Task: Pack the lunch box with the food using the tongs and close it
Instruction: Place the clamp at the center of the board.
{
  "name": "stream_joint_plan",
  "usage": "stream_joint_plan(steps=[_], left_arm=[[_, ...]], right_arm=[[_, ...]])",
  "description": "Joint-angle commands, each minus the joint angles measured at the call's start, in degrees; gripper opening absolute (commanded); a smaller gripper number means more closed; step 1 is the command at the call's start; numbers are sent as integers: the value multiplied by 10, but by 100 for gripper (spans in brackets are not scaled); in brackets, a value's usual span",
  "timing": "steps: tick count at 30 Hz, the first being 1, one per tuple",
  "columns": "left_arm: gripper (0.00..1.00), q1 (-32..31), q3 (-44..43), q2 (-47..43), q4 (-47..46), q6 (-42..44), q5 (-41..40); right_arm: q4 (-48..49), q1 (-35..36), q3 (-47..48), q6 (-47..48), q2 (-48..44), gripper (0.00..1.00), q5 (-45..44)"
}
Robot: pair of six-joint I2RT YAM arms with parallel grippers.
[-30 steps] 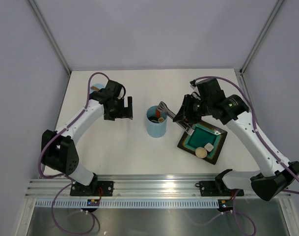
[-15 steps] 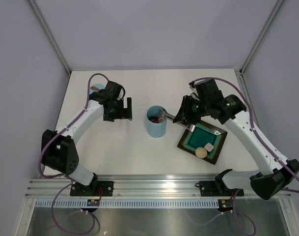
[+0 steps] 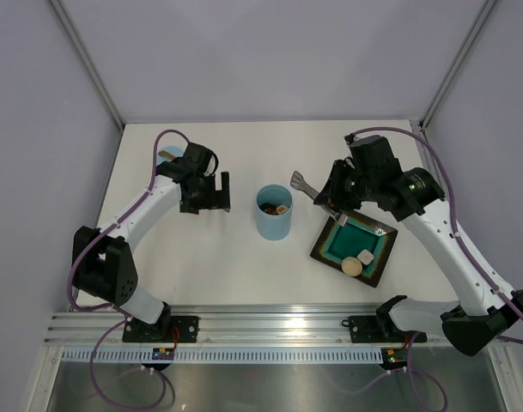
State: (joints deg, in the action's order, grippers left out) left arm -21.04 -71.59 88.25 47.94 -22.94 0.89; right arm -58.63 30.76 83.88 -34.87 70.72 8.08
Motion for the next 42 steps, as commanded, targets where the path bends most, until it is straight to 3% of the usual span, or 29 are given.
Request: stream_joint_plan(steps=[1,5,11,15,18,21,28,36,38,39,42], left_arm=[[99,4,0,-25,-14,-4,7],[99,5,-3,-26,-16,-4,13],[99,5,-2,-26,-16,-7,14],[99,6,0,-25,-21,-9,22],[99,5,0,-25,-20,-8,13],[99,6,10,-33,-28,-9,10],[99,8,17,-59,-21,-9,-5],[99,14,23,-96,-8,-10,-25],[99,16,29,-105,-5,-11,-26],[99,18,32,-109,-5,-10,-28],[99,25,44,-118,-4,-10,-31]], right_arm=[[-16,4,54,2,-20,0,-131],[-88,4,81,-14,-12,0,-282],[-133,4,86,-43,-1,0,-396],[-120,4,79,-42,19,0,-423],[-69,4,53,-14,35,1,-418],[43,-7,7,35,42,2,-396],[298,-49,-43,157,151,4,-342],[347,-94,42,191,378,9,-252],[348,-97,67,192,409,12,-237],[348,-98,76,190,436,25,-229],[341,-103,109,183,477,49,-199]])
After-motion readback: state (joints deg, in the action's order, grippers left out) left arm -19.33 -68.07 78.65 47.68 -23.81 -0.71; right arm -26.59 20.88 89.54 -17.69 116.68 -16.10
